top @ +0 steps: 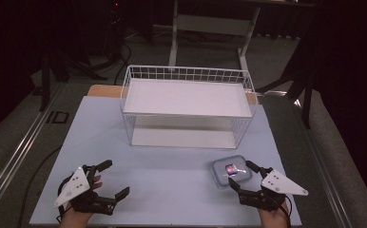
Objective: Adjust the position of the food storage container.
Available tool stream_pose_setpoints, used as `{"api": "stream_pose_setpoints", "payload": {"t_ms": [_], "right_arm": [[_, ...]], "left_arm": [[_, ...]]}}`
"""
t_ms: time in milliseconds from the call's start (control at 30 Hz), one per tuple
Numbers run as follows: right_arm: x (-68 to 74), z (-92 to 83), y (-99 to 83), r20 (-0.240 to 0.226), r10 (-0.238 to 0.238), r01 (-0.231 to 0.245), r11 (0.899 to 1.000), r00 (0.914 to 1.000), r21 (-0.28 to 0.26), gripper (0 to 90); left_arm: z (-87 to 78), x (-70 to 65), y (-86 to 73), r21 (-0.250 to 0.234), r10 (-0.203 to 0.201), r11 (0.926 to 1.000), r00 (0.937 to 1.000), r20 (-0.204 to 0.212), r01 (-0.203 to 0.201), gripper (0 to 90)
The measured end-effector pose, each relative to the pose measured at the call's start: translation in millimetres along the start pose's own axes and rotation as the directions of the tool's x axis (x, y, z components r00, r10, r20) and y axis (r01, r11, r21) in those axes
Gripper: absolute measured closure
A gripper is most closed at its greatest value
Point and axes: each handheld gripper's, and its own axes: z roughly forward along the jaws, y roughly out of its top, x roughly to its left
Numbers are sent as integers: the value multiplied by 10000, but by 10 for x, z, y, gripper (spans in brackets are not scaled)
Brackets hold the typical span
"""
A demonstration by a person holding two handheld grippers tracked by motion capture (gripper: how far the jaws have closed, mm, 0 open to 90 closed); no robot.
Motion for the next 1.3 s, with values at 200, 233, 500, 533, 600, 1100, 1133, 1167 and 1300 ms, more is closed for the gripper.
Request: {"api": "stream_pose_setpoints", "payload": {"t_ms": [200, 233, 500, 533, 600, 1100, 1133, 1167, 1300], "right_arm": [[77, -10, 50, -72, -349, 349, 9994, 9994, -36, 185], [88, -14, 55, -132, -416, 415, 9991, 9990, -88, 185], [108, -82, 133, -194, -266, 252, 9973, 9995, -693, 174], [106, -79, 156, -316, -196, 173, 9974, 9993, -701, 163], [99, -71, 199, -480, -159, 121, 9969, 9987, -778, 157], [-304, 94, 257, 340, 370, -369, 9993, 9987, -25, 142], [-352, 103, 246, 399, 333, -336, 9994, 9986, 77, 143], [-379, 110, 237, 518, 267, -275, 9995, 9983, 154, 144], [-519, 139, 175, 799, 420, -453, 9982, 9959, 397, 180]], "left_arm": [[9, -12, -4, 4, 12, 10000, 10000, 1, -12, 4], [13, -11, -6, 26, 20, 10000, 10000, -4, -20, 4], [35, -2, -26, 146, -80, 9999, 10000, 60, 79, 4], [38, 0, -29, 170, -82, 9998, 9999, 65, 80, 4], [47, 0, -34, 196, -118, 9997, 9999, 36, 117, 4], [96, 0, -64, 336, -217, 9992, 9997, 73, 214, 4], [95, 0, -64, 332, -242, 9992, 9997, 70, 240, 4], [95, 0, -64, 324, -254, 9992, 9997, 60, 252, 4], [90, 1, -59, 302, -218, 9993, 9998, 22, 217, 4]]}}
